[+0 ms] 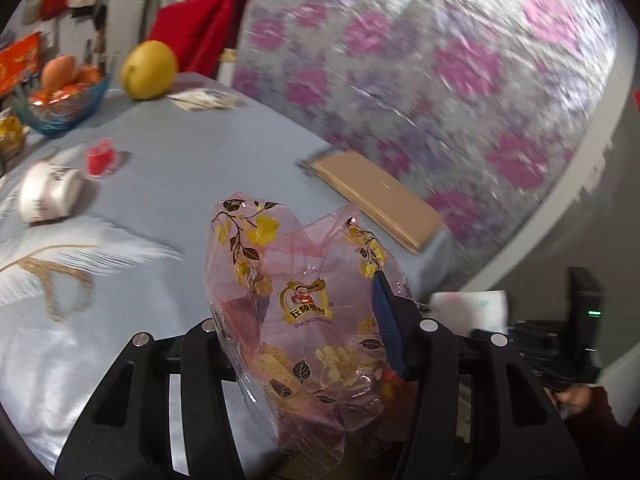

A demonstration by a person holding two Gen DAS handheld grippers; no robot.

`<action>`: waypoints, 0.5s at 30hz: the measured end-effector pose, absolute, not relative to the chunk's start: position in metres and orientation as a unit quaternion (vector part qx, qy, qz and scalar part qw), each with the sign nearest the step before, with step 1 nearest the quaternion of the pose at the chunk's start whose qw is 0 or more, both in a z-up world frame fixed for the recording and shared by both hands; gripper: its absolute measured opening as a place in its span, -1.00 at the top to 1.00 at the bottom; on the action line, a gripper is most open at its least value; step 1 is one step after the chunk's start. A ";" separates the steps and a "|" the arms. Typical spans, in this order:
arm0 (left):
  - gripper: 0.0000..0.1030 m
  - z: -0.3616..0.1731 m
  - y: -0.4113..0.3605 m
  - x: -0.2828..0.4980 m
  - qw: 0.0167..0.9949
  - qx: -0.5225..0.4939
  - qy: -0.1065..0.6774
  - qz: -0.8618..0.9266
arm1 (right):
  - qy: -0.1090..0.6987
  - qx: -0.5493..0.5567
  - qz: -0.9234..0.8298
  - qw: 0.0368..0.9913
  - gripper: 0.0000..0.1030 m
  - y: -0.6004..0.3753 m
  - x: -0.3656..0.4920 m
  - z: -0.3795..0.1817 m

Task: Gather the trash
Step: 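Carry bag and napkin over the red wastebasket and open both grippers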

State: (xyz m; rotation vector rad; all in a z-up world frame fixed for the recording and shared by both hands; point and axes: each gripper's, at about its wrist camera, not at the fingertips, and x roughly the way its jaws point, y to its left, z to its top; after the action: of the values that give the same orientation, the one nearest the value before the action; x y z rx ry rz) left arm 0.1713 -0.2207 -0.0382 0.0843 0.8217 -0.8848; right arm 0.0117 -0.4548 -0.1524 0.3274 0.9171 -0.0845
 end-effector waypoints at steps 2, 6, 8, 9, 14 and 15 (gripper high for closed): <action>-0.01 -0.043 -0.235 0.160 0.814 0.052 0.389 -0.427 | 0.474 0.161 -0.056 0.864 0.85 -0.466 0.013 -0.187; -0.01 -0.055 -0.266 0.140 0.793 0.081 0.397 -0.454 | 0.526 0.176 -0.072 0.829 0.77 -0.485 0.016 -0.255; -0.01 -0.063 -0.282 0.130 0.777 0.100 0.406 -0.470 | 0.560 0.201 -0.070 0.800 0.18 -0.492 0.015 -0.296; -0.01 -0.067 -0.289 0.125 0.771 0.108 0.409 -0.476 | 0.575 0.214 -0.078 0.786 -0.19 -0.496 0.011 -0.314; -0.01 -0.094 -0.326 0.101 0.733 0.150 0.429 -0.506 | 0.561 0.220 -0.111 0.790 -0.21 -0.517 -0.005 -0.307; -0.01 -0.099 -0.332 0.098 0.727 0.155 0.432 -0.511 | 0.551 0.216 -0.121 0.797 -0.21 -0.523 -0.009 -0.299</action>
State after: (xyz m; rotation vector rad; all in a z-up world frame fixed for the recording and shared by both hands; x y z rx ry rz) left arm 0.0977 -0.3322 -0.0993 0.3422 0.9515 -1.1265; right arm -0.0092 -0.5228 -0.2986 0.4630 1.1837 -0.2594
